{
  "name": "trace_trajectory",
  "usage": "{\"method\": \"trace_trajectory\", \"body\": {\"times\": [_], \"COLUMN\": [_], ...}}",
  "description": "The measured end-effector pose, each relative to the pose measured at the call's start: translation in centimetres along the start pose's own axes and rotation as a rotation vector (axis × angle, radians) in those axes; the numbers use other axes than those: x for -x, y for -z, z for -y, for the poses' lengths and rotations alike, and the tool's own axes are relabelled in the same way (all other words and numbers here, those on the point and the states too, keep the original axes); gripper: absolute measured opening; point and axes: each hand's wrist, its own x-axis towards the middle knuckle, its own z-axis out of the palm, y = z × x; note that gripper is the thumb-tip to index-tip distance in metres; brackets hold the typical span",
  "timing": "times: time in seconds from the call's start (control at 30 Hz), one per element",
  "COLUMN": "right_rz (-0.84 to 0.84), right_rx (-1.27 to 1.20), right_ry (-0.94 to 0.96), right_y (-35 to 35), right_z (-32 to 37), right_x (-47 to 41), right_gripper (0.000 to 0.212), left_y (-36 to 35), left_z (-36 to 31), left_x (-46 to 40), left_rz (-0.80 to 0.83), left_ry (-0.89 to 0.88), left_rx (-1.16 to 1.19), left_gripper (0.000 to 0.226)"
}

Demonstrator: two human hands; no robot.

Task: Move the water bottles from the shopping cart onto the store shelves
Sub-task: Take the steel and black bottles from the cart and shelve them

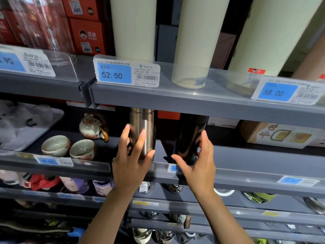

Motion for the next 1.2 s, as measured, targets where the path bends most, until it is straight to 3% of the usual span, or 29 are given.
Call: {"method": "trace_trajectory", "body": {"times": [0.33, 0.63, 0.83, 1.03, 1.2], "right_rz": [-0.016, -0.007, -0.026, 0.018, 0.018], "right_rx": [-0.027, -0.015, -0.033, 0.002, 0.087], "right_ry": [-0.031, -0.008, 0.048, 0.071, 0.011], "right_y": [-0.8, -0.7, -0.3, 1.3, 3.4], "right_z": [0.0, 0.1, 0.3, -0.8, -2.0], "right_x": [-0.4, -0.4, -0.2, 0.7, 2.7], "right_gripper": [0.102, 0.104, 0.102, 0.084, 0.064], "left_y": [-0.4, -0.6, -0.5, -0.4, -0.9], "left_z": [-0.2, 0.2, 0.3, 0.1, -0.9], "left_x": [0.1, 0.1, 0.1, 1.6, 3.5], "left_rz": [-0.036, -0.017, 0.008, -0.003, -0.059], "left_ry": [0.007, -0.033, -0.023, -0.02, -0.028], "left_rx": [-0.017, -0.046, -0.059, 0.037, 0.057], "left_gripper": [0.068, 0.054, 0.058, 0.067, 0.042]}}
